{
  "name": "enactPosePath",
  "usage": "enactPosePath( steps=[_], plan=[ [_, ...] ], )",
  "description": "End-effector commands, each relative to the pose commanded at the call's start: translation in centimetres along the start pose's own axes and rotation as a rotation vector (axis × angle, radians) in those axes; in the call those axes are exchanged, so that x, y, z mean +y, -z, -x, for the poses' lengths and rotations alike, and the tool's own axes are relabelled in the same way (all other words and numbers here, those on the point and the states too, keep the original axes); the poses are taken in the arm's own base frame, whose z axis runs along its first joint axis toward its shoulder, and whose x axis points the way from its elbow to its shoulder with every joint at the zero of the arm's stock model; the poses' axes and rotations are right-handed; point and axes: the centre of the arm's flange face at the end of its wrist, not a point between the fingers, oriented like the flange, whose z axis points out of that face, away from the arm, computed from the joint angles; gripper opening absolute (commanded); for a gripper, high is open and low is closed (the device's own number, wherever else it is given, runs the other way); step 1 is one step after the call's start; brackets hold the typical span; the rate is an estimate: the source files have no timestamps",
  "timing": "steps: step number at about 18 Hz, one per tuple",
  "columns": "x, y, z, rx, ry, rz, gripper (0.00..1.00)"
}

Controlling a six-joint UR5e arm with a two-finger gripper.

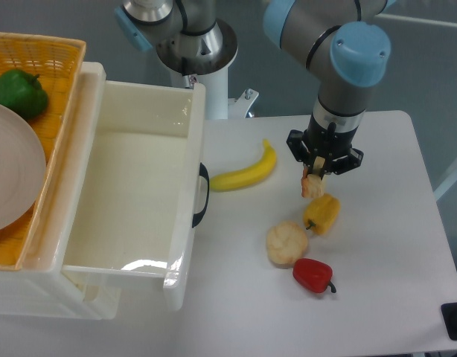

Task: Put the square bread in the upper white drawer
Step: 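Lift the held orange-brown bread piece up from the table with the gripper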

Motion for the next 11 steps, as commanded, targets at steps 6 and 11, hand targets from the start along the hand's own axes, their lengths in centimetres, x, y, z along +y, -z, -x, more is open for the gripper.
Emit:
enactPosePath(
  steps=[6,11],
  plan=[
    [-0.5,0.7,0.0,-0.01,0.018,-0.01,0.28],
    [-0.4,1.9,0.6,-0.024,0.032,-0.016,0.28]
  ],
)
